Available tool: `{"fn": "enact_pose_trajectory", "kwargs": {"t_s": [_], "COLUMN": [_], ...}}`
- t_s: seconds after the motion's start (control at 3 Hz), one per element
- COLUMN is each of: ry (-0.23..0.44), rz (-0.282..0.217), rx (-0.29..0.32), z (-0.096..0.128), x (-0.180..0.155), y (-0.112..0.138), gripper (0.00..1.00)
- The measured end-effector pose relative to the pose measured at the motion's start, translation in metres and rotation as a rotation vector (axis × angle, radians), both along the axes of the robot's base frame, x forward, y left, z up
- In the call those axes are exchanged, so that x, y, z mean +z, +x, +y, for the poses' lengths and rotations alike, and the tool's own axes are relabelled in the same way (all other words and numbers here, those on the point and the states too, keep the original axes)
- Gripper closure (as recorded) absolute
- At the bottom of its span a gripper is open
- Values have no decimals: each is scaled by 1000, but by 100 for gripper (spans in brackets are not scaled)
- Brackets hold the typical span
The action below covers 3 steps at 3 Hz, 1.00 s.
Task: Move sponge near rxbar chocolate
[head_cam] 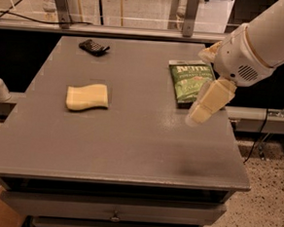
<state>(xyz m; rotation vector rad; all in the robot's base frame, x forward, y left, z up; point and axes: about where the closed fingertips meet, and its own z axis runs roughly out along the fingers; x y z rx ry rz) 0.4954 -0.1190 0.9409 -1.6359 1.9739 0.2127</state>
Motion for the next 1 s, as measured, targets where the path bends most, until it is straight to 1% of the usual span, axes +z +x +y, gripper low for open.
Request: {"fn": "enact_pose_trajectory", "kwargs": {"t_s": [0.33,0.67,1.0], "ry": [46,134,216], "rz": [-8,-30,-35], "rx": [-18,-33,-34], "z": [9,40,75], "x": [-9,-26,-38], "y": [5,19,37], "gripper": [0,0,0]}}
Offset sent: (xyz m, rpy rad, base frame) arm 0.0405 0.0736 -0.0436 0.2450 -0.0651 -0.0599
